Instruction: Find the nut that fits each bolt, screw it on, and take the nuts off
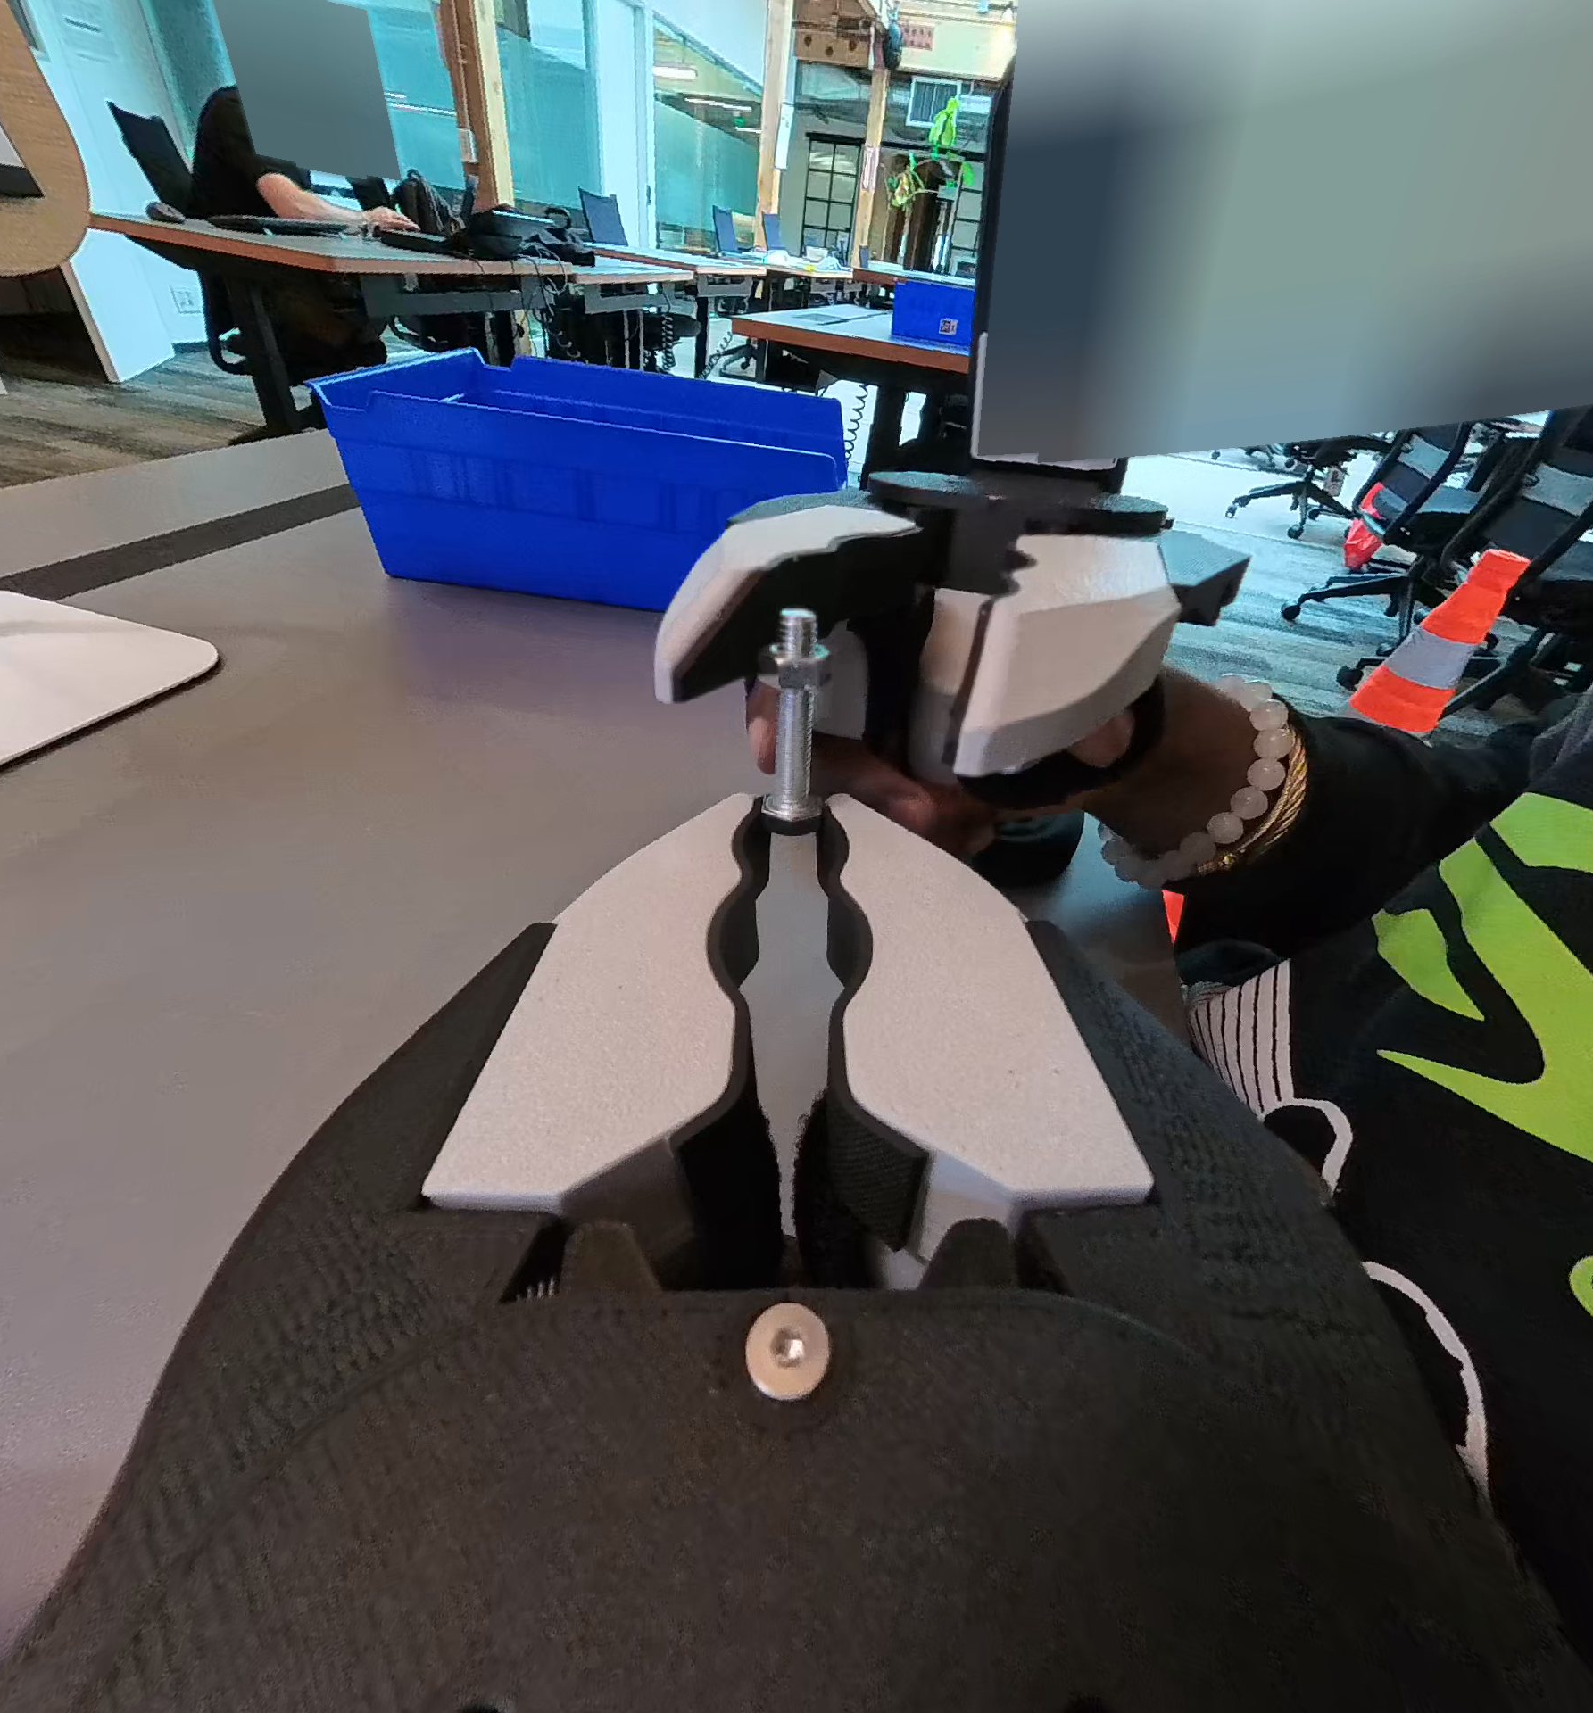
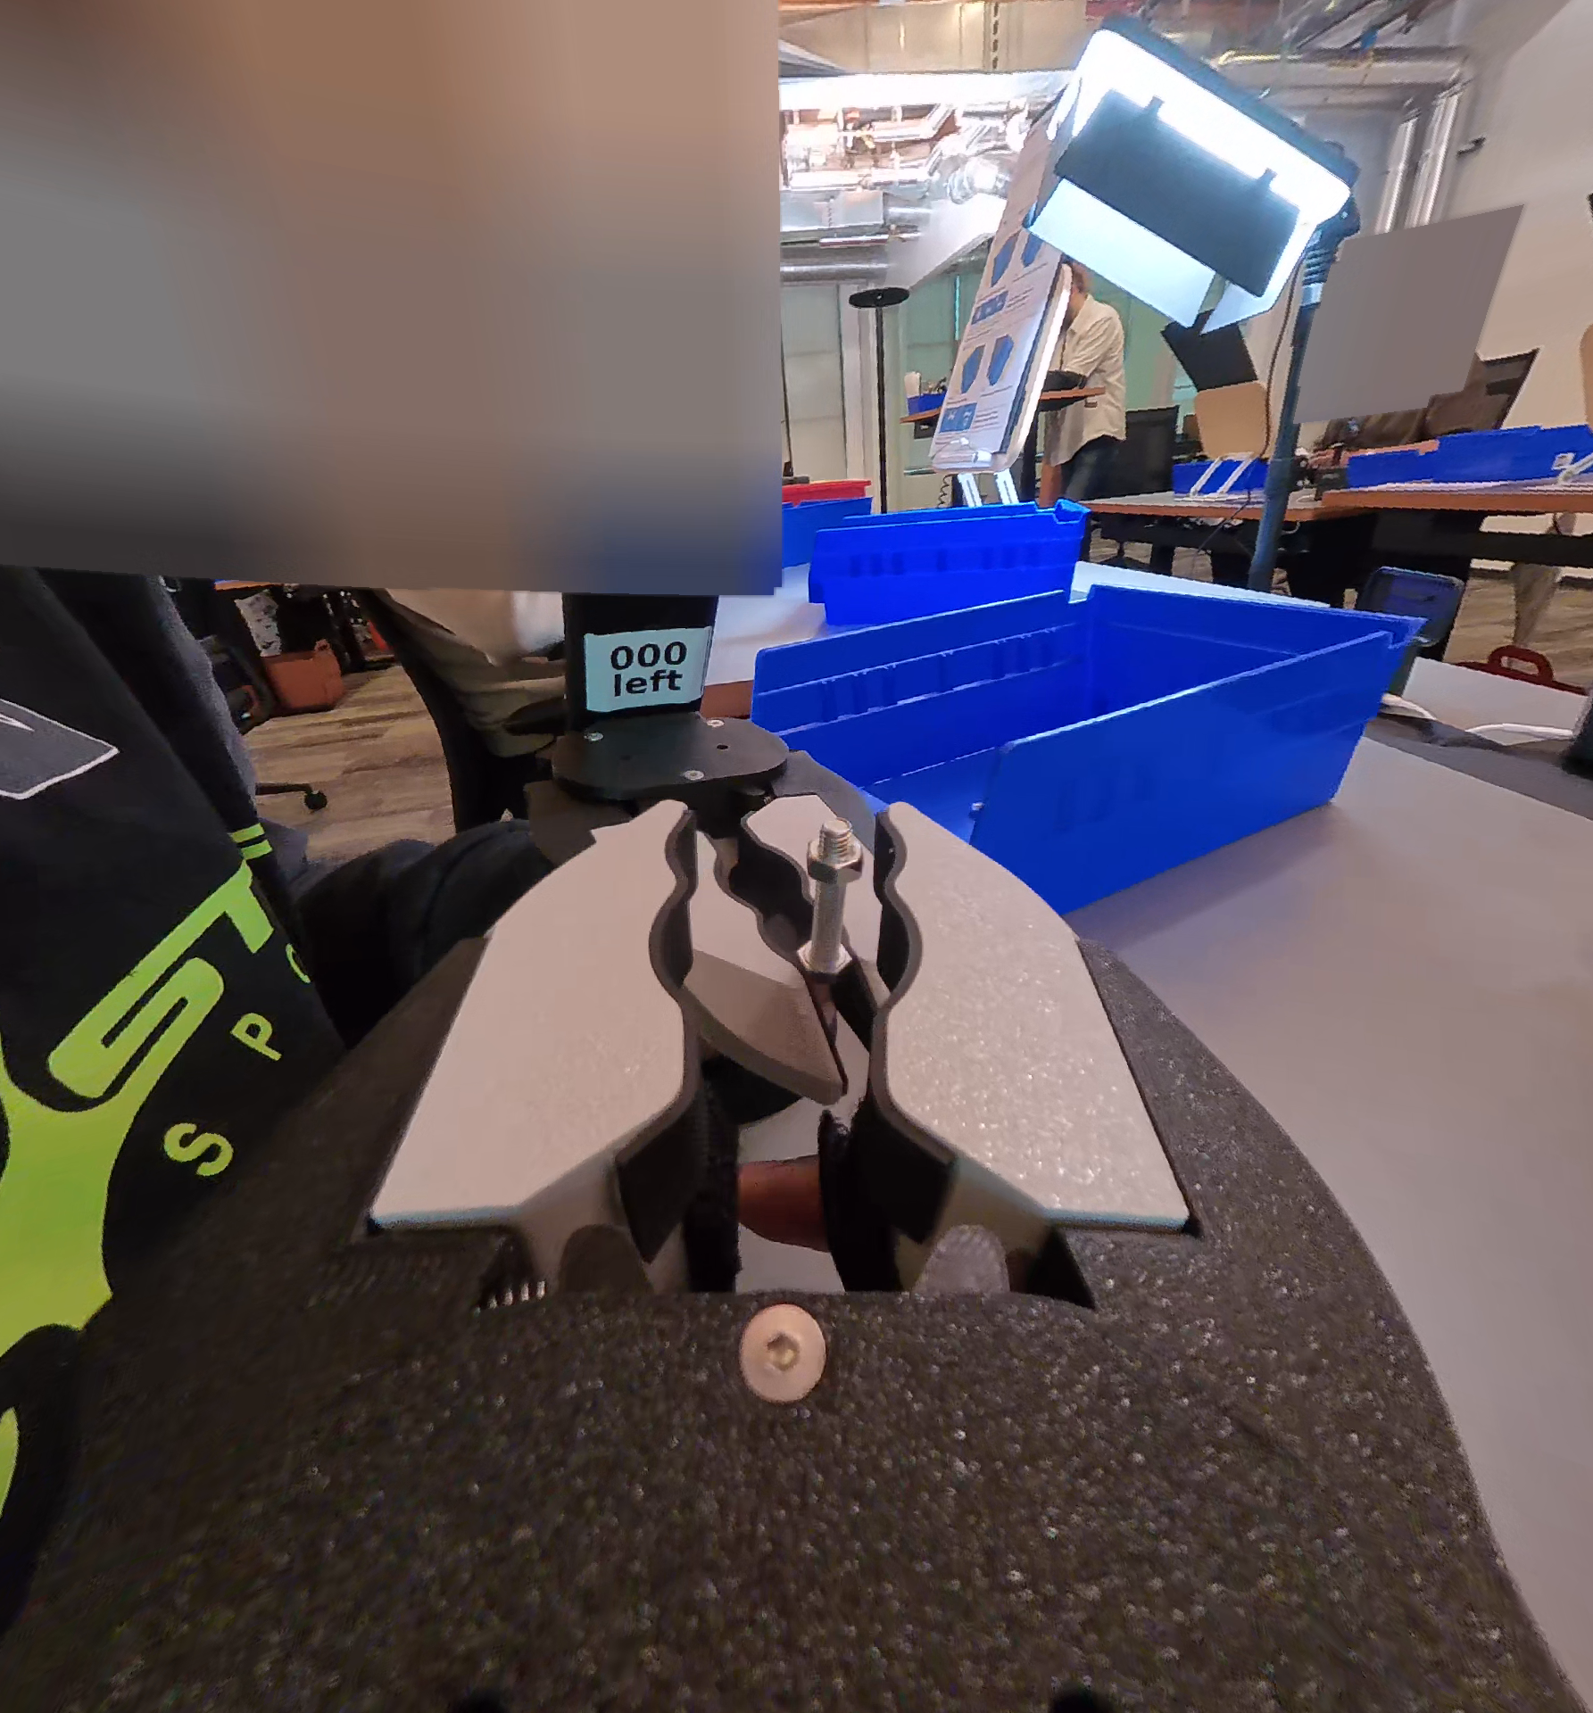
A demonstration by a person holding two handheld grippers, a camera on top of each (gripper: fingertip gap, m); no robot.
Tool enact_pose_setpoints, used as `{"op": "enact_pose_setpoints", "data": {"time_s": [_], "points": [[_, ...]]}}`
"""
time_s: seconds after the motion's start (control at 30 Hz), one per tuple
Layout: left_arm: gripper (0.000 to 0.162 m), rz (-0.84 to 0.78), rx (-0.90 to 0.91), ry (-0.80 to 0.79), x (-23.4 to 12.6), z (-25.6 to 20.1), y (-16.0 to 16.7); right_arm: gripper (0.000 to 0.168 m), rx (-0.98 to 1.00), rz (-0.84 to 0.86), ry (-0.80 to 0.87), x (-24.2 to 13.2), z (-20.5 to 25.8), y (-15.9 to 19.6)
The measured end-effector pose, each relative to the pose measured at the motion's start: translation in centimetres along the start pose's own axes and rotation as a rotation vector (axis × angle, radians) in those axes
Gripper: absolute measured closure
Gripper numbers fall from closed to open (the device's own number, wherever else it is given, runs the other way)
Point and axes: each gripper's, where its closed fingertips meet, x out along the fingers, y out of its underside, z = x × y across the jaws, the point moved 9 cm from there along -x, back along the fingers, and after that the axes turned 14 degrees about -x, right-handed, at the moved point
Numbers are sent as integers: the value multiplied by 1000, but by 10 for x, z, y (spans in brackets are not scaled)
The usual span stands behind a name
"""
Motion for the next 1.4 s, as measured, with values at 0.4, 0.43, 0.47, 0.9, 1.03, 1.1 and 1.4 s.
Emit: {"op": "enact_pose_setpoints", "data": {"time_s": [0.4, 0.43, 0.47, 0.9, 1.03, 1.1, 1.4], "points": [[152, -9, -5, -8, -1, 1, -1, 145, -1, -7, 32, -21, 5, -1], [152, -9, -7, -8, -1, 1, -1, 149, -2, -11, 28, -23, 5, -1], [152, -9, -7, -7, -1, 1, -1, 150, -3, -14, 33, -25, 5, -1], [152, 12, 3, 5, 1, 0, 0, 134, 3, -6, 2, 1, -1, 3], [152, -1, -8, 2, 0, 1, -1, 138, 3, -15, 14, -6, 0, 2], [152, -3, -8, -2, -1, 1, -1, 140, 0, -14, 27, -10, 0, 1], [152, -2, -9, -4, -1, 1, -1, 151, -7, -27, 65, -25, 1, -1]]}}
